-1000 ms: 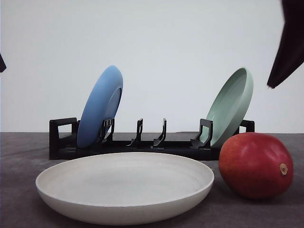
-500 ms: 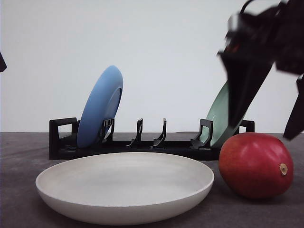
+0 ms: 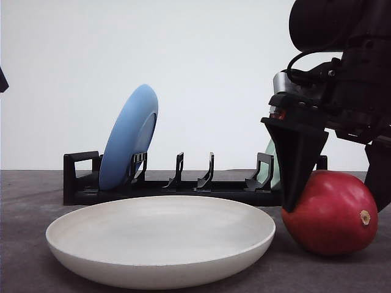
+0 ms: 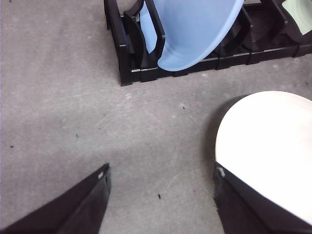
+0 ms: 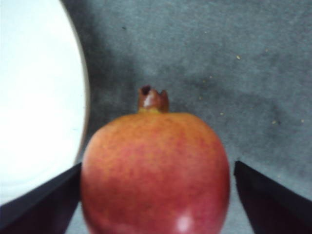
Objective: Place pomegranate in white plate
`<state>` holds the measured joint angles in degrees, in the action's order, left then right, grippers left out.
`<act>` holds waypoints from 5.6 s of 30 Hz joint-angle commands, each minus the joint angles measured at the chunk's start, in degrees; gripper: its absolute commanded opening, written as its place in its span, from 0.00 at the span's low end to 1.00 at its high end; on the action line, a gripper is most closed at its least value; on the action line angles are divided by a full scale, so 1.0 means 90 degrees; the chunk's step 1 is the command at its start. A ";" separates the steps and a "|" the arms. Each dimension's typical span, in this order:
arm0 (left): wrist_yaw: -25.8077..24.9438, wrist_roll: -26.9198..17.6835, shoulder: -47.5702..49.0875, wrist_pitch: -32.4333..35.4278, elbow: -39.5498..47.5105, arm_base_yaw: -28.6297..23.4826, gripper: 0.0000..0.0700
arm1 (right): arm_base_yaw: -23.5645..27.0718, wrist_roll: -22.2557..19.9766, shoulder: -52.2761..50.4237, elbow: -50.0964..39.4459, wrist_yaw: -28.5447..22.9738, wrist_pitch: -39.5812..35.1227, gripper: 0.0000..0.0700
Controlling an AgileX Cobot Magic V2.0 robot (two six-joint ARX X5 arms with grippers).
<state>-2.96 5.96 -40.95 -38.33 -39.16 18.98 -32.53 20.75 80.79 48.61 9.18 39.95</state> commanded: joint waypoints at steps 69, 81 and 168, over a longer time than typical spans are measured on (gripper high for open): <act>-0.0005 -0.0058 -0.0129 0.0121 -0.0073 0.0012 0.56 | -0.1953 -0.1496 0.1693 0.1279 0.0283 -0.1817 0.73; -0.0005 -0.0055 -0.0129 0.0119 -0.0073 0.0012 0.56 | -0.1946 -0.1479 0.1654 0.1305 0.0285 -0.1736 0.89; -0.0005 -0.0253 0.2899 0.2718 0.2871 -0.1394 0.02 | 0.1683 -0.1736 -0.3002 -0.2068 0.0142 -0.3110 0.04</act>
<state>-2.96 4.10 -15.87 -14.52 -14.22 6.86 -17.21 5.32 53.39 29.78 10.50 12.58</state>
